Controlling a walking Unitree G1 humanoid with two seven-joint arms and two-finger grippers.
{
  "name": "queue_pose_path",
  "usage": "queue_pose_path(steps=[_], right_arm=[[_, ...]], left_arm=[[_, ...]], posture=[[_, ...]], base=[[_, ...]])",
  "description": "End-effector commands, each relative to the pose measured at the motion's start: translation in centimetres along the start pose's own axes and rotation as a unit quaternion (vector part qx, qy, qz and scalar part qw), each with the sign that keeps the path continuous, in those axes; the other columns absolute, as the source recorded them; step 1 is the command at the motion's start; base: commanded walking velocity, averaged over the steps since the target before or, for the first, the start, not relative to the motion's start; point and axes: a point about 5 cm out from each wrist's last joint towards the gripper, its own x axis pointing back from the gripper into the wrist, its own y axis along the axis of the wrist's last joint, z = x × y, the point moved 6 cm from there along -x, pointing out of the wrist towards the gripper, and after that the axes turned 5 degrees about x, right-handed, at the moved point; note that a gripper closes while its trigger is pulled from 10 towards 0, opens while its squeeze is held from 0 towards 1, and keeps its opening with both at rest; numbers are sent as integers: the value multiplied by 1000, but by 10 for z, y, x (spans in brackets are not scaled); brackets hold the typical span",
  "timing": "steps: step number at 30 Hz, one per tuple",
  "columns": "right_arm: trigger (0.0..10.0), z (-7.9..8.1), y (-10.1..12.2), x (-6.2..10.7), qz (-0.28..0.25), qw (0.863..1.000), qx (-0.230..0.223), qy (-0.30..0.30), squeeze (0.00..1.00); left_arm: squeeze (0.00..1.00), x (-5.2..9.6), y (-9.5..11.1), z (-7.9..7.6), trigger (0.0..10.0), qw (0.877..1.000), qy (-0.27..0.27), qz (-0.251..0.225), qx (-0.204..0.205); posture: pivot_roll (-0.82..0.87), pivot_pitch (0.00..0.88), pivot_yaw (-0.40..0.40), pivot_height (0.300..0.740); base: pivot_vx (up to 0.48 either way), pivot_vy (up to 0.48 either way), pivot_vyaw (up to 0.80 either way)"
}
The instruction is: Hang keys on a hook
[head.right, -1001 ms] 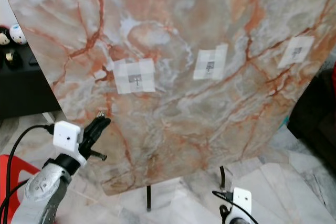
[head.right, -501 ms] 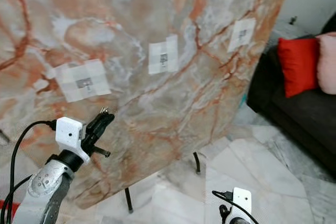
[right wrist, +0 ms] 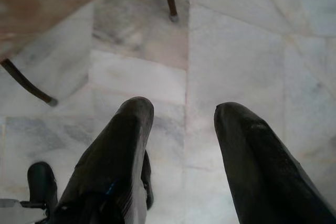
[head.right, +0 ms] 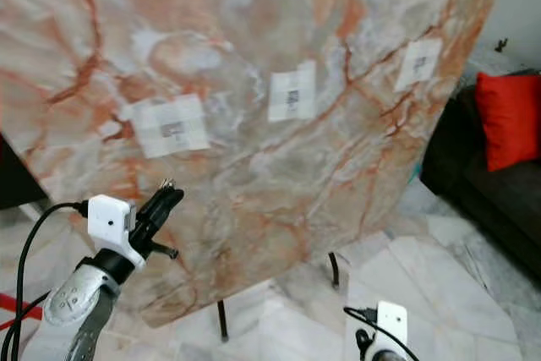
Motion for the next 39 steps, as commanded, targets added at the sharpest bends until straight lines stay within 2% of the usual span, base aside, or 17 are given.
queue_pose_path(steps=[1,7,24,30,39], right_arm=[[10000,5,-1,0,2,1000,-4,6,0],[10000,5,-1,0,2,1000,-2,7,0],[10000,5,1,0,-2,1000,-1,8,0],[10000,5,1,0,-3,1000,-2,7,0],[10000,4,1,0,-5,1000,-4,5,0]], left_arm=[[0,0,3,0,10000,1000,0,0,-6],[0,-1,5,-3,10000,1000,-7,-5,-4],[0,0,5,-8,10000,1000,-11,-6,9],[0,1,2,-14,10000,999,-20,-1,-25],[0,0,2,-12,10000,1000,-14,-4,-22]], posture=[[108,0,-75,740],[108,0,-75,740],[112,0,-77,740],[113,0,-77,740],[112,0,-76,740]], base=[[0,0,-788],[0,0,-786],[0,0,0],[0,0,0],[0,-394,0]])
